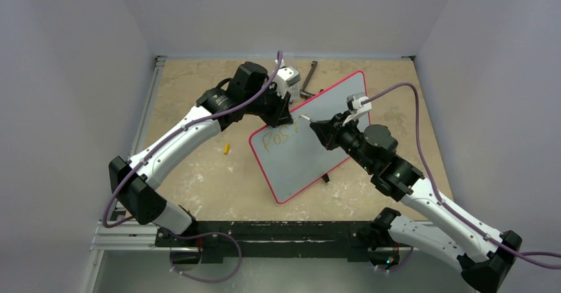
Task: Write a sentence on the whiteboard
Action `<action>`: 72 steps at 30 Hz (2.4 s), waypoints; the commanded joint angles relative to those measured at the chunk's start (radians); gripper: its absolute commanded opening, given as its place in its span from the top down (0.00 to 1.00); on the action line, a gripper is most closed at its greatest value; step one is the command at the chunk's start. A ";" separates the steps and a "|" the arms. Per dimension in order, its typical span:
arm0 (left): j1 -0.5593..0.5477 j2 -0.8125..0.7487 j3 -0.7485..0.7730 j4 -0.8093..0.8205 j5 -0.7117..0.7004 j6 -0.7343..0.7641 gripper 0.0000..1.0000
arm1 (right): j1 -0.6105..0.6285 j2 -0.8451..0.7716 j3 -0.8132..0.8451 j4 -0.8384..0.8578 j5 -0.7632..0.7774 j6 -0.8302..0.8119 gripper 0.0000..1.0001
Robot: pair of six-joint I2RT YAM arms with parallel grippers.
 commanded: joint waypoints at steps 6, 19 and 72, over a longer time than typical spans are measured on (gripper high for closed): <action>-0.019 0.006 -0.019 -0.103 -0.050 0.099 1.00 | -0.003 0.077 0.079 0.057 0.100 0.022 1.00; -0.019 0.003 -0.019 -0.103 -0.050 0.100 1.00 | -0.003 0.082 0.046 0.043 0.094 0.026 1.00; -0.023 -0.008 -0.021 -0.100 -0.052 0.097 1.00 | -0.003 -0.036 0.109 -0.151 0.182 0.048 1.00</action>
